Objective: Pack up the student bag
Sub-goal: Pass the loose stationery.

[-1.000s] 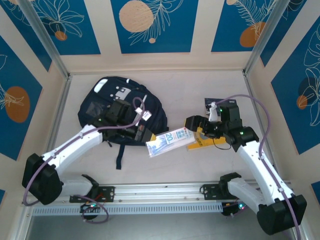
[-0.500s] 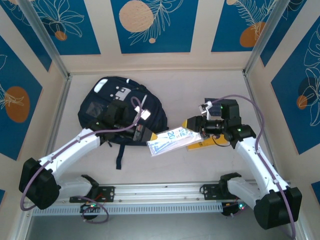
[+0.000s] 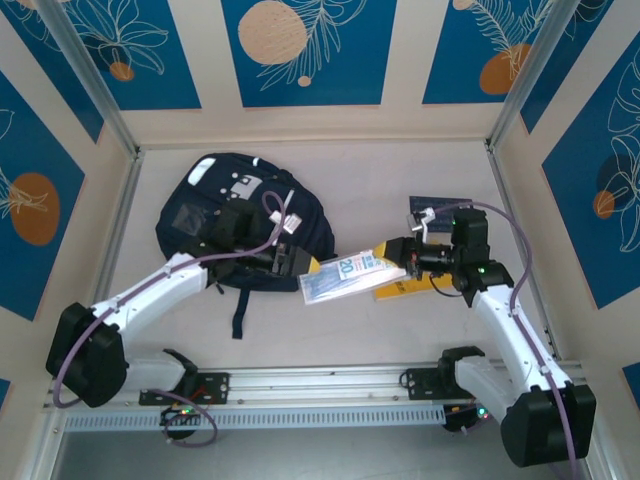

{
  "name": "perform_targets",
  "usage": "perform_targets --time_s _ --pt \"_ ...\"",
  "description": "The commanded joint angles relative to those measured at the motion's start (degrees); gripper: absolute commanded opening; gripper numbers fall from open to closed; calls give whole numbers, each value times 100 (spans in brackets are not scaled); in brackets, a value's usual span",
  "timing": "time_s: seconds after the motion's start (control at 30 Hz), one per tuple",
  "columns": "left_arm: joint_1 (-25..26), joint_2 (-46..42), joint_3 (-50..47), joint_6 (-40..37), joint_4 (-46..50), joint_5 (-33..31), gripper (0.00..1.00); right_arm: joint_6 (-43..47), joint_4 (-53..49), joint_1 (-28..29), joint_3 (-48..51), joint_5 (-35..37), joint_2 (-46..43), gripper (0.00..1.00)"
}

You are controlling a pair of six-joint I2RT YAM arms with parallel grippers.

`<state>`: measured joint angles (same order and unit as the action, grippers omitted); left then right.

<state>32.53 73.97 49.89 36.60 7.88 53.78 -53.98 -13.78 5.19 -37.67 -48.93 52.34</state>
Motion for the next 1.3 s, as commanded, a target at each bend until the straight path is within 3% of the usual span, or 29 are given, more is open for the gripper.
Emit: perform_targets --time_s 0.0,0.17,0.3,0.43,0.57,0.63,0.77,0.87,1.0,1.27 --pt "-55 112 -283 927 -1034 44 58 -926 806 -179 325 -14 -199 0" --pt "-58 382 -700 2176 -2567 -270 58 -2236 2415 -185 1238 807 -558 0" --pt "-39 569 -731 2572 -3170 -439 52 -2562 3053 -57 1504 1262 -562 0" --pt "-48 616 -693 2808 -3495 -519 34 -2508 3062 -1 1484 1430 -603 0" --pt "-55 599 -555 2743 -3280 -579 7 -2242 2758 8 1346 1265 -620 1" --pt "-59 592 -533 2804 -3348 -540 0 -2008 2480 -27 1252 1093 -650 9" --pt "-69 609 -533 3026 -3638 -321 0 -1753 2298 -191 1234 453 -722 47" --pt "-81 559 -551 3021 -3603 -250 0 -1623 2232 -322 1293 11 -809 55" --pt "-115 485 -551 2914 -3430 -211 0 -1793 2438 -396 1534 -221 -961 51" --pt "-171 555 -559 2918 -3409 -98 0 -2058 2887 -405 1807 -249 -1104 32"
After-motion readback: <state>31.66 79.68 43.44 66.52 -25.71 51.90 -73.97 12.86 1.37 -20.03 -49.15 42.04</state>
